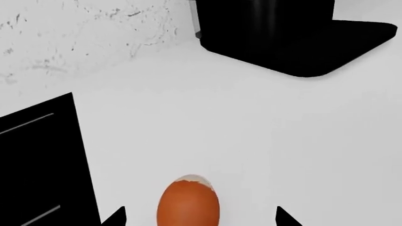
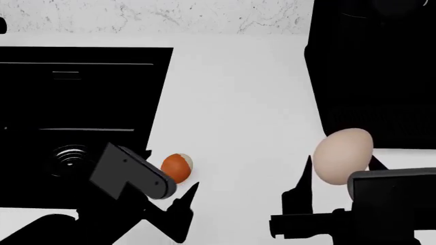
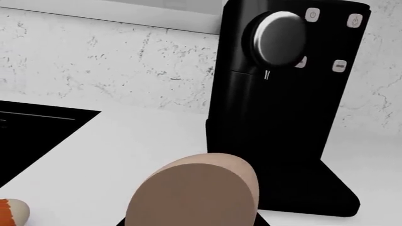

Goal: Place the eggs and milk next to the bowl.

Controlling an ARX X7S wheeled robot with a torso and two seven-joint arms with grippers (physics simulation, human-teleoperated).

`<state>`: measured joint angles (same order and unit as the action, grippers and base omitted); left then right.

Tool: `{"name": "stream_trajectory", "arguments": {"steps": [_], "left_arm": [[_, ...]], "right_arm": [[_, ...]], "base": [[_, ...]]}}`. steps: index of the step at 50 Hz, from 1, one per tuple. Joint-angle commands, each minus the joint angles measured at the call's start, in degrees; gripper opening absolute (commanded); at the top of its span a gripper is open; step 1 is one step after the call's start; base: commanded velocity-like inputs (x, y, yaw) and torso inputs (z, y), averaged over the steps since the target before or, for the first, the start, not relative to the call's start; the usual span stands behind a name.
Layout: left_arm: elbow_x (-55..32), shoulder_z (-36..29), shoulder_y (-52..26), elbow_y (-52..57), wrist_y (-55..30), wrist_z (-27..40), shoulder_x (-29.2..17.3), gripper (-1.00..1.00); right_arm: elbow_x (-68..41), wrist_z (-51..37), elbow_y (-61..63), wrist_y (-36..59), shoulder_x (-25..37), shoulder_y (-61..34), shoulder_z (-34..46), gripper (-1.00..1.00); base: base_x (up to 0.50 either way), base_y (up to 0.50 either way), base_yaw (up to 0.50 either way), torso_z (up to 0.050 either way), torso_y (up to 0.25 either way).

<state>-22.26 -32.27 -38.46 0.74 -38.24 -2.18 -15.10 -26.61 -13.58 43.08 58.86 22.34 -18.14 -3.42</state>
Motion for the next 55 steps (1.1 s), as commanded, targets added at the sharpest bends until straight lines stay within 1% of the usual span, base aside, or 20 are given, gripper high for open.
{"name": "stream_trajectory", "arguments": {"steps": [1, 23, 39, 40, 55], "left_arm": [[2.11, -1.53, -2.13, -8.03, 3.62, -0.9, 1.84, 1.0], [4.71, -3.69, -4.51, -20.16, 10.24, -2.27, 4.61, 1.0], [5.73, -4.93, -5.06, -25.07, 12.81, -2.2, 5.73, 1.0], [5.68, -4.8, -5.1, -25.23, 12.81, -2.0, 5.77, -1.0], [5.19, -4.95, -4.77, -23.99, 12.4, -1.56, 5.18, -1.0]], "right_arm": [[1.28, 0.77, -0.04, 0.27, 0.19, -0.38, 0.45, -1.0], [1.22, 0.62, -1.29, -0.01, 0.49, -1.26, 1.6, -1.0], [1.08, 0.64, -2.21, -0.82, 0.59, -1.23, 1.76, -1.0], [1.11, 0.61, -2.27, -0.88, 0.57, -1.26, 1.82, -1.0], [0.99, 0.39, -2.69, -1.09, 0.59, -1.54, 2.39, -1.0]], "base": [[0.0, 0.0, 0.0, 0.0, 0.0], [0.0, 0.0, 0.0, 0.0, 0.0], [0.0, 0.0, 0.0, 0.0, 0.0], [0.0, 0.0, 0.0, 0.0, 0.0], [0.0, 0.0, 0.0, 0.0, 0.0]]}}
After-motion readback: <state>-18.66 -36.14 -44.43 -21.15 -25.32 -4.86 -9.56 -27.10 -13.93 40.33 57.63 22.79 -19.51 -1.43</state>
